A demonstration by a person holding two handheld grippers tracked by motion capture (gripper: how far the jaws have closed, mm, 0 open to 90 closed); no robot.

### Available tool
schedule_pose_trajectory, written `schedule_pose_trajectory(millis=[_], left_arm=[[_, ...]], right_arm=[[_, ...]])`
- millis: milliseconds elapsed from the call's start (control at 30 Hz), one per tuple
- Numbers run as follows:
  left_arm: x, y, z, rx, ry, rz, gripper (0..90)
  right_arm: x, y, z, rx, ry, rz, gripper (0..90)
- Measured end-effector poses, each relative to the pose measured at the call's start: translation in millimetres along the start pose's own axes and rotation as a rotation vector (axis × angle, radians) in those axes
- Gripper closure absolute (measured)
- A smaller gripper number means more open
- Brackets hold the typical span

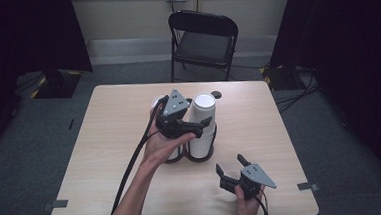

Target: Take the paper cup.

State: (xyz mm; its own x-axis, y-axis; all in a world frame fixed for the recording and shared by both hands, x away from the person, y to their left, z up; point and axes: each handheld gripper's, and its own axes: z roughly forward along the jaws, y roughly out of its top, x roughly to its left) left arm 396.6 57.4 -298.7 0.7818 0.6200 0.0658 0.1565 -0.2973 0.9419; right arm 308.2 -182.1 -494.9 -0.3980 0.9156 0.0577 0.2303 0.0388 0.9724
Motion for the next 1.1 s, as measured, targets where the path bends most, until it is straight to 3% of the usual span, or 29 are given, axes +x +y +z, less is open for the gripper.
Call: schedule_pose_trajectory(millis=[200,467,767,1100], left_arm=[[3.0,4.5,3.3,-0.013,0.028,-0.012,19.0],[9.4,12.7,13.4,-0.005,0.015,-0.022,15.6],[7.6,7.6,33.3,0.070,0.057,-0.001,15.6],[8.8,1.8,49.9,0.114,0.057,0.004,15.6]], right_arm=[[0.1,-0.1,-0.3,-0.002,0.000,-0.002,13.7],[0.0,-0.1,-0.1,-0.003,0.002,-0.003,13.7],[-0.1,-0.3,-0.7,-0.005,0.004,0.000,13.8],[-0.2,-0.4,-1.1,-0.009,0.005,0.000,13.8]])
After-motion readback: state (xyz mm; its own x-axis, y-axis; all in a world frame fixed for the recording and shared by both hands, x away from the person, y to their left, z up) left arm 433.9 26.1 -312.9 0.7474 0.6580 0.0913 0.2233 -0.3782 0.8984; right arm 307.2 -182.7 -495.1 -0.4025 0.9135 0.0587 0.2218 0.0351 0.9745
